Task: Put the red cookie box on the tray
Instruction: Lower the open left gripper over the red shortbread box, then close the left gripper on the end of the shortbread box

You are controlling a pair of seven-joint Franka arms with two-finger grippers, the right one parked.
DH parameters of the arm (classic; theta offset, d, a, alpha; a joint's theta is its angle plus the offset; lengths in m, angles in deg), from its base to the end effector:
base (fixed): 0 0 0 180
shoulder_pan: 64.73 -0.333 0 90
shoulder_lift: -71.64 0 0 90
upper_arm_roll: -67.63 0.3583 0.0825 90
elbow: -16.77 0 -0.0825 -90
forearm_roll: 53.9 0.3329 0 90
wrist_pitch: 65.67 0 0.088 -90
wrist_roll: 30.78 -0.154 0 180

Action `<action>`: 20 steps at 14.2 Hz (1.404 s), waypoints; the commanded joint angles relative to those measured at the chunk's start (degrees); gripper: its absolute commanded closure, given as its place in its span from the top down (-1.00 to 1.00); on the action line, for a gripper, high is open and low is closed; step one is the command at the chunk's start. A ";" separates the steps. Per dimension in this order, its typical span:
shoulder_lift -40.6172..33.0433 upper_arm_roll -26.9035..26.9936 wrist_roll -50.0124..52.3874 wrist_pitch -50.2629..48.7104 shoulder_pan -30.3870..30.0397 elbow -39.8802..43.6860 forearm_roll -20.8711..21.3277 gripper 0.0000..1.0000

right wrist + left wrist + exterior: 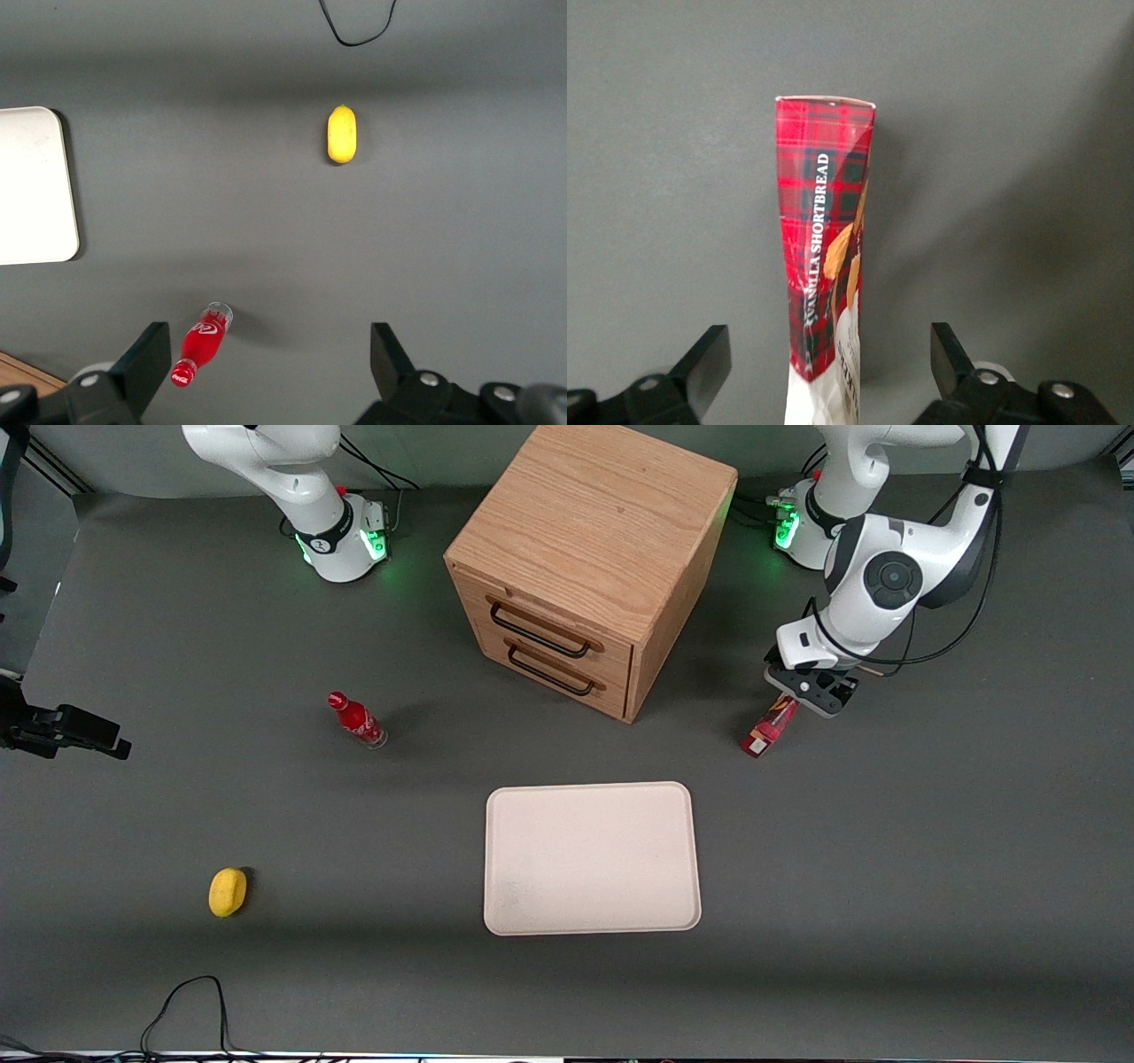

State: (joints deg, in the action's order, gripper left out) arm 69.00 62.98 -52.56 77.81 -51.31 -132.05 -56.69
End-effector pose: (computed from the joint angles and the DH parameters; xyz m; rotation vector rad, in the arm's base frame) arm 0.3804 -0.1250 0.3060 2.9491 -1.0028 -0.0722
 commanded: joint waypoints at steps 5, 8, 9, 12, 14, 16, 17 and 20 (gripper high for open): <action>3.08 0.52 -2.47 4.53 -0.23 -0.41 0.68 0.63; 3.17 0.61 -2.47 4.53 -0.41 -0.41 0.68 -0.02; 3.17 0.52 -2.47 4.53 -0.41 -0.41 0.68 -0.15; 3.08 0.61 -2.47 4.27 -0.41 -0.41 0.68 -0.80; 3.08 0.61 -2.47 4.00 -0.41 -0.41 0.68 -1.00; 3.08 0.61 -2.56 3.91 -0.41 -0.33 0.68 -1.00; 3.08 0.61 -2.64 3.83 -0.41 -0.33 0.68 -1.00; 1.68 1.05 -2.47 0.86 -0.50 0.90 0.68 -1.00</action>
State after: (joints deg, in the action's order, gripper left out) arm 72.37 63.54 -54.29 81.16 -51.57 -131.93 -56.64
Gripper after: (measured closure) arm 0.974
